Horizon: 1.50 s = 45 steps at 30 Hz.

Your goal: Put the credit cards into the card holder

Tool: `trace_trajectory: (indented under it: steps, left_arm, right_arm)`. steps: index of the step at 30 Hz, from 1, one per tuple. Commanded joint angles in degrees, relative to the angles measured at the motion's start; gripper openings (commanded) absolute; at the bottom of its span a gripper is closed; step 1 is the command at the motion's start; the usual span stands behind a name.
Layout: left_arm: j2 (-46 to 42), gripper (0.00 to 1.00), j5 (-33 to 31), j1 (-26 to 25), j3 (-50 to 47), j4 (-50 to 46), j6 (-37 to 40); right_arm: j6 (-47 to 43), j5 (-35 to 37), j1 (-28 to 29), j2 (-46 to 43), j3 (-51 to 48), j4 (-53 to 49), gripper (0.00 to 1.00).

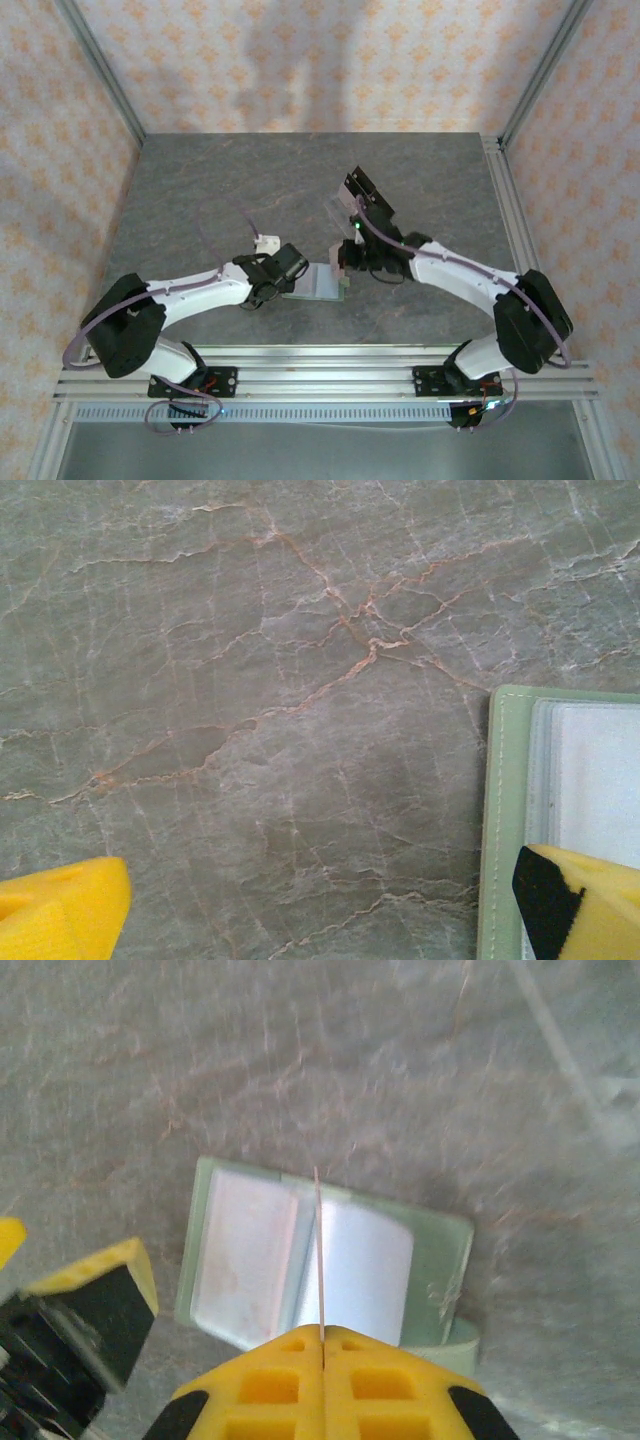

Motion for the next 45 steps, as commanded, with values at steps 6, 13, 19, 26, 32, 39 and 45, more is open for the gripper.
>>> trace_trajectory:
  steps: [6, 13, 19, 26, 32, 39, 45]
  left_arm:
    - [1.63, 1.00, -0.65, 0.33, 2.39, -0.27, 1.21]
    - [1.90, 1.00, -0.67, 0.37, 2.54, -0.63, 0.82]
    - [1.91, 1.00, 0.13, 0.24, 2.18, 0.01, 0.86]
    - [3.30, 1.00, 2.35, 0.07, 2.48, 2.21, 2.34]
    - [5.60, 1.00, 2.24, -0.01, 2.67, 2.97, 3.18]
    - [8.21, 1.00, -0.64, -0.02, 2.74, 1.32, 1.67]
    - [8.66, 1.00, -2.15, -0.02, 2.36, -0.52, -0.21]
  right_arm:
    - [13.55, 0.80, 4.78, 0.04, -10.31, 21.88, 0.00]
    - [7.96, 4.36, 2.95, 3.75, -8.75, 17.68, 0.00]
    - [5.06, 2.66, -1.19, 5.41, -8.10, 16.09, 0.00]
    - [5.57, -1.28, -1.80, 3.78, -8.08, 17.46, 0.00]
    - [10.71, -4.56, -1.55, 2.29, -11.14, 24.88, 0.00]
    - [13.81, -4.92, -0.63, 1.97, -14.30, 31.87, 0.00]
    - [15.47, -4.88, -0.39, 3.90, -17.92, 39.47, 0.00]
